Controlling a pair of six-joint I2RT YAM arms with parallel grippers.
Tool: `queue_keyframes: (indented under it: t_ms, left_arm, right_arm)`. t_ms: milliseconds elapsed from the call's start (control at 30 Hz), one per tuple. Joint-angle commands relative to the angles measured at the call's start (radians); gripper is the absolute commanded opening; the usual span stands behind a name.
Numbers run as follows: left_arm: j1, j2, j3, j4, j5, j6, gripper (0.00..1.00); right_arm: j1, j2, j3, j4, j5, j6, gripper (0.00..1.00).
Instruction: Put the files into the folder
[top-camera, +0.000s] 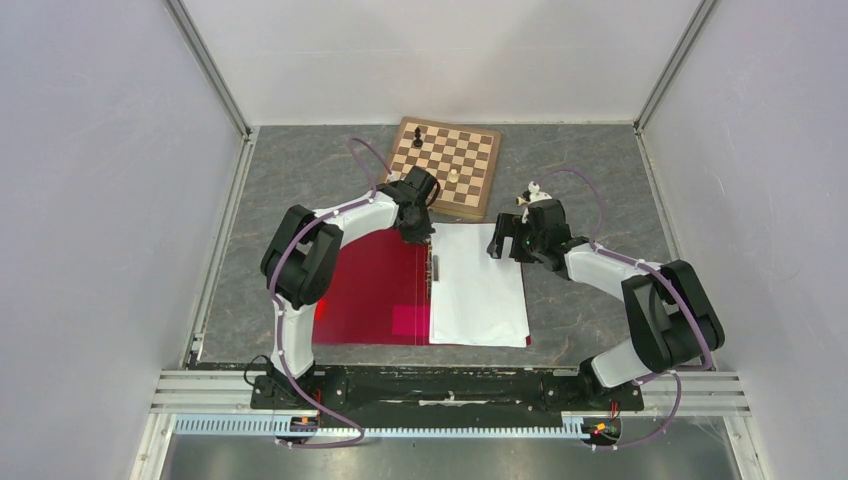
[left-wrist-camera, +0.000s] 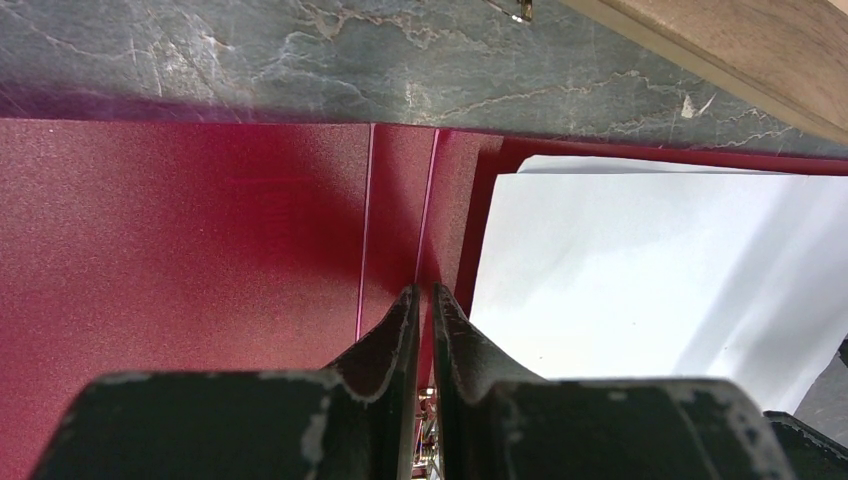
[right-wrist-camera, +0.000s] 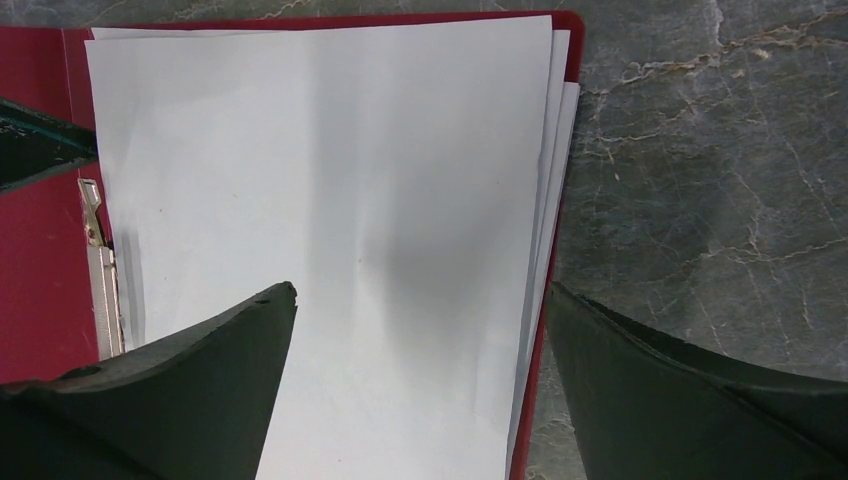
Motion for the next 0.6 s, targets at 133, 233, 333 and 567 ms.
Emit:
queue_keyframes:
  t_ms: [133,233,333,567]
  left_arm:
    - [-0.002,0.019,0.012,0.024,-0.003,0.020,0.15]
    - [-0.003,0.022,0.014,0.024,-0.002,0.018,0.15]
    - [-0.003,0.024,0.016,0.024,-0.003,0.018,0.15]
    - [-0.003,0.027,0.017,0.024,0.001,0.018,0.15]
  right_arm:
    - [0.011,0.010,-0.008,0.029,-0.015,0.006,0.98]
    - [0.013,0.015,-0.006,0.032,-0.015,0.007,0.98]
    - [0.014,0.026,-0.006,0.032,-0.011,0.008,0.98]
    - [0.018,0.039,-0.015,0.048,-0.026,0.014,0.98]
